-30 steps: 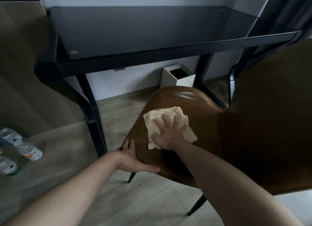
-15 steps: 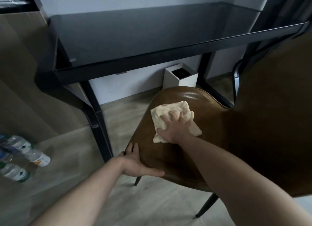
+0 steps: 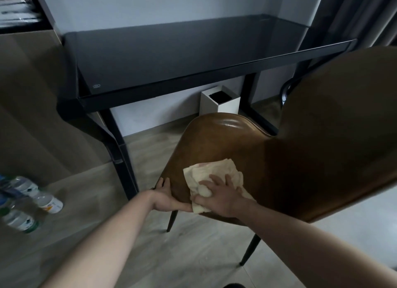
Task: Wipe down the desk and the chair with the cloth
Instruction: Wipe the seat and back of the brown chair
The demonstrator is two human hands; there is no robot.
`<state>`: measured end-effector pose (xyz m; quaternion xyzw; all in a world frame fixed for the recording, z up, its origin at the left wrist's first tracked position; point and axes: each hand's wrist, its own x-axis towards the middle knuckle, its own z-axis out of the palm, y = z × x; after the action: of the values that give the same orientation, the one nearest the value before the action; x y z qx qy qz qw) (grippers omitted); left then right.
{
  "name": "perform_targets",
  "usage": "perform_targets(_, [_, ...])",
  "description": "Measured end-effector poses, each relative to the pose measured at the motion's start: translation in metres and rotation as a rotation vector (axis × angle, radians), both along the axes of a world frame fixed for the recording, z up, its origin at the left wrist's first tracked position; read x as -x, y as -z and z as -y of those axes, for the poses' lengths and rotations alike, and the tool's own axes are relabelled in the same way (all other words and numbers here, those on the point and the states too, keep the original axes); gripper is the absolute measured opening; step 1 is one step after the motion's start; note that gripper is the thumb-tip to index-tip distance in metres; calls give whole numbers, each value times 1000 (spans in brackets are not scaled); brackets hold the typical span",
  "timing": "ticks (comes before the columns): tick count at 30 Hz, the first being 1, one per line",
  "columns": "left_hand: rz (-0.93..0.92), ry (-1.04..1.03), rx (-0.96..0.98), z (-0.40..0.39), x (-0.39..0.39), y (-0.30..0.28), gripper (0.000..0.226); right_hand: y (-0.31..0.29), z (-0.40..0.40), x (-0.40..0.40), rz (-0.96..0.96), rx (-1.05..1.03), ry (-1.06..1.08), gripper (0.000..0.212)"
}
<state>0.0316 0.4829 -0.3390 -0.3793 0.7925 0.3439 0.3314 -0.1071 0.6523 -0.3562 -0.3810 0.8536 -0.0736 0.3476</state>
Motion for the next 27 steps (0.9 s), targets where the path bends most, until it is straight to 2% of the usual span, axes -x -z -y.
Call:
perform_targets(3, [10, 7, -7, 5, 1, 6, 187, 5, 1, 1, 0, 3, 19, 96])
perform_targets(6, [19, 53, 10, 8, 1, 7, 186, 12, 14, 9, -15, 9, 20, 91])
perform_targets(8, [30, 100, 29, 8, 1, 9, 179, 19, 22, 14, -66, 25, 24, 87])
perform_targets(12, [51, 116, 60, 11, 1, 16, 185, 35, 45, 29, -212, 60, 33, 89])
perform_targets(19, [37, 97, 39, 18, 7, 21, 185, 40, 77, 50, -296, 131, 82, 91])
perform_targets(27, [42, 80, 16, 13, 10, 12, 178, 21, 40, 50, -242, 89, -54, 77])
